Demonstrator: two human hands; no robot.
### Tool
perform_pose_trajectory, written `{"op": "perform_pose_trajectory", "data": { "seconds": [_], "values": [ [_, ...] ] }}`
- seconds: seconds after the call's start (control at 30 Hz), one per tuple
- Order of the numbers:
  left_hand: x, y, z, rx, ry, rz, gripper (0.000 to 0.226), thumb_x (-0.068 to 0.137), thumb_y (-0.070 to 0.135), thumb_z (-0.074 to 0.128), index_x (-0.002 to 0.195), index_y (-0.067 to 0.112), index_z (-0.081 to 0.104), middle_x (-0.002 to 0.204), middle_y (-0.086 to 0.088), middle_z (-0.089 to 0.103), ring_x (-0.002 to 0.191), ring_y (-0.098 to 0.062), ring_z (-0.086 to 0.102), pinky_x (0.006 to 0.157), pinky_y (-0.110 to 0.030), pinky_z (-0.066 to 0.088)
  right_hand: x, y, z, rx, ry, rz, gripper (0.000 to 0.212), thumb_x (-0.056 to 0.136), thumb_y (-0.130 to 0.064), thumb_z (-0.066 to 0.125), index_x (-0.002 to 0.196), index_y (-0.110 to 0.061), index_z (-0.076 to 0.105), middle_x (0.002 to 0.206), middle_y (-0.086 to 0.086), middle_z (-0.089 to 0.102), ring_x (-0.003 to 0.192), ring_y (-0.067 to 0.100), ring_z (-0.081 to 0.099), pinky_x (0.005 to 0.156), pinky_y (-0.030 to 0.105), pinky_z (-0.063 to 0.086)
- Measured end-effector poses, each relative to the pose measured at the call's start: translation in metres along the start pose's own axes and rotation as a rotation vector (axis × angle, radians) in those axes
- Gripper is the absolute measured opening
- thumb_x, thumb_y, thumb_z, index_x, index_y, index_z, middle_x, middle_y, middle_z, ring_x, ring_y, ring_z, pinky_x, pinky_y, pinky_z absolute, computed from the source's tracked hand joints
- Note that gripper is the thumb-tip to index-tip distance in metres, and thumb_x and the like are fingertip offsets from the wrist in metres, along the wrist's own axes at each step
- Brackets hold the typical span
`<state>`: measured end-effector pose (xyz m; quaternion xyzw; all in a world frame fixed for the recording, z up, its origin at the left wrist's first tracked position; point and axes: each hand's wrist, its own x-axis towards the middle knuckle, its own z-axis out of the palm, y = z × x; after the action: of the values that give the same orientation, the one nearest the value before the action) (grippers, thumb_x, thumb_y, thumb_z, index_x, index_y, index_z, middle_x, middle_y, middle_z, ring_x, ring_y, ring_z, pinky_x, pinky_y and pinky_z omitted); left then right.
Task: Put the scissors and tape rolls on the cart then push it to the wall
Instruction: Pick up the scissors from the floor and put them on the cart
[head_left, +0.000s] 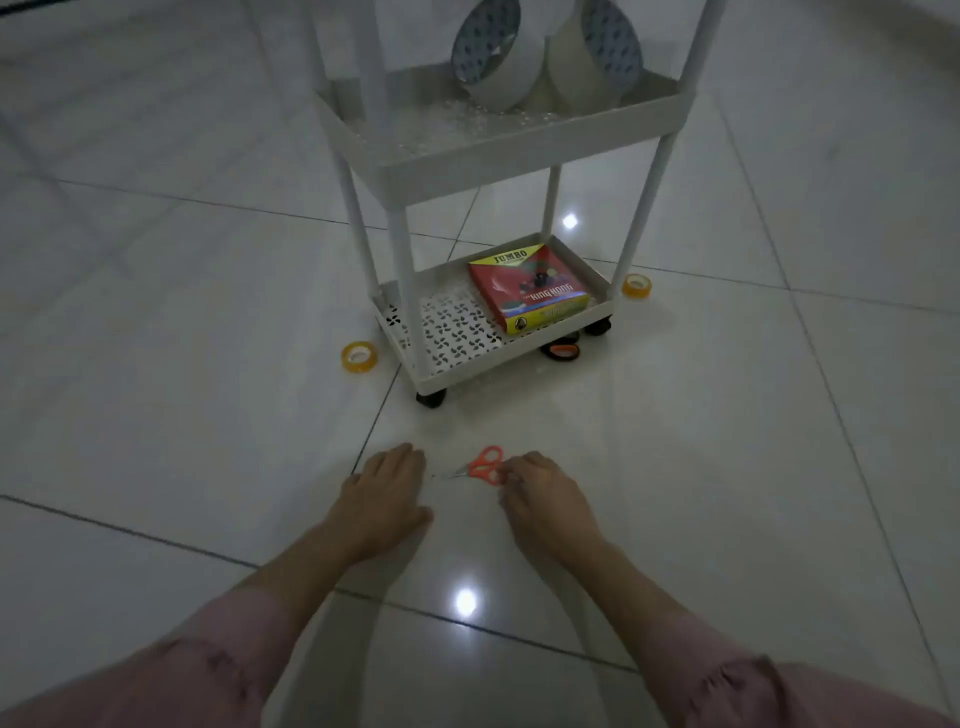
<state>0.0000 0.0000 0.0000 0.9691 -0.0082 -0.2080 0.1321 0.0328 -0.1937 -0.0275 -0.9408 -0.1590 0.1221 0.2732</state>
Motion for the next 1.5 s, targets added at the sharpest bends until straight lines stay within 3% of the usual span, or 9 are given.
{"op": "perform_pose_trajectory", "data": {
  "seconds": [0.37,0.5,0.73,0.83,0.93,1.0,1.13,1.27,1.5],
  "values": [
    [0.033,-0.027,0.008,0.065,-0.005,-0.025,0.109,0.058,0.082,0.030,0.147,0.025,0.005,0.157,0.003,0.004,0.143,-0.023,0.009,0.111,-0.046,0.022,0.043,0.008,0.007,-0.044,0.035,-0.126,0.026,0.084,-0.014,0.062,0.106,-0.001,0.062,0.114,0.013,0.056,0.109,0.028,0.047,0.084,0.027,0.039],
    [0.035,-0.022,0.005,0.060,-0.018,-0.012,0.097,0.074,0.067,0.052,0.147,0.021,0.006,0.157,0.000,0.004,0.143,-0.024,0.008,0.110,-0.048,0.024,0.043,0.003,0.002,0.023,-0.037,0.012,0.020,0.081,-0.007,0.059,0.099,-0.001,0.053,0.105,0.016,0.056,0.097,0.027,0.047,0.068,0.020,0.025],
    [0.030,-0.019,-0.005,-0.048,-0.136,-0.046,0.081,0.084,0.056,0.050,0.145,0.014,0.018,0.157,-0.005,0.011,0.143,-0.026,0.015,0.114,-0.045,0.025,0.024,-0.007,-0.025,0.536,0.107,0.272,0.016,0.083,0.001,0.055,0.097,-0.005,0.059,0.072,0.008,0.060,0.054,0.009,0.061,0.049,0.021,0.053],
    [0.021,-0.010,-0.022,-0.171,0.032,-0.071,0.064,0.088,0.054,0.045,0.137,0.015,0.038,0.144,-0.008,0.042,0.129,-0.025,0.041,0.103,-0.036,0.037,0.021,-0.018,-0.050,0.896,0.163,0.312,0.015,0.083,0.005,0.059,0.096,-0.004,0.060,0.083,0.018,0.059,0.059,0.019,0.064,0.053,0.024,0.059],
    [0.008,0.008,-0.058,-0.370,0.502,-0.093,0.046,0.087,0.054,0.046,0.113,0.017,0.058,0.107,-0.004,0.067,0.092,-0.019,0.061,0.073,-0.029,0.045,0.019,-0.035,-0.079,1.092,0.286,0.263,0.016,0.083,0.007,0.059,0.096,-0.002,0.059,0.085,0.019,0.059,0.067,0.026,0.063,0.056,0.028,0.060],
    [-0.002,0.026,-0.092,-0.628,0.825,-0.087,0.042,0.086,0.052,0.050,0.107,0.016,0.053,0.089,0.003,0.061,0.076,-0.013,0.057,0.063,-0.024,0.044,0.017,-0.048,-0.100,1.219,0.391,0.220,0.018,0.084,0.009,0.056,0.101,0.002,0.058,0.079,0.014,0.057,0.066,0.024,0.061,0.054,0.025,0.060],
    [-0.016,0.055,-0.174,-0.859,1.203,0.090,0.048,0.085,0.045,0.058,0.119,0.014,0.043,0.113,-0.001,0.049,0.092,-0.014,0.051,0.075,-0.028,0.046,0.016,-0.074,-0.138,1.427,0.510,0.161,0.015,0.086,0.009,0.055,0.098,0.001,0.058,0.081,0.014,0.056,0.067,0.023,0.060,0.052,0.022,0.059],
    [-0.021,0.069,-0.239,-0.692,1.104,0.246,0.051,0.085,0.038,0.060,0.129,0.015,0.044,0.119,-0.001,0.054,0.106,-0.015,0.052,0.085,-0.028,0.043,0.021,-0.099,-0.173,1.529,0.553,0.062,0.015,0.086,0.006,0.056,0.095,-0.006,0.061,0.093,0.018,0.059,0.072,0.023,0.062,0.055,0.022,0.059],
    [-0.016,0.055,-0.265,-0.596,0.945,0.158,0.025,0.087,0.025,0.060,0.105,0.009,0.062,0.100,-0.010,0.068,0.085,-0.021,0.063,0.072,-0.026,0.044,0.041,-0.132,-0.200,1.409,0.599,0.029,0.020,0.087,0.005,0.055,0.105,-0.001,0.061,0.097,0.024,0.059,0.067,0.023,0.061,0.048,0.017,0.054]
  ]
}}
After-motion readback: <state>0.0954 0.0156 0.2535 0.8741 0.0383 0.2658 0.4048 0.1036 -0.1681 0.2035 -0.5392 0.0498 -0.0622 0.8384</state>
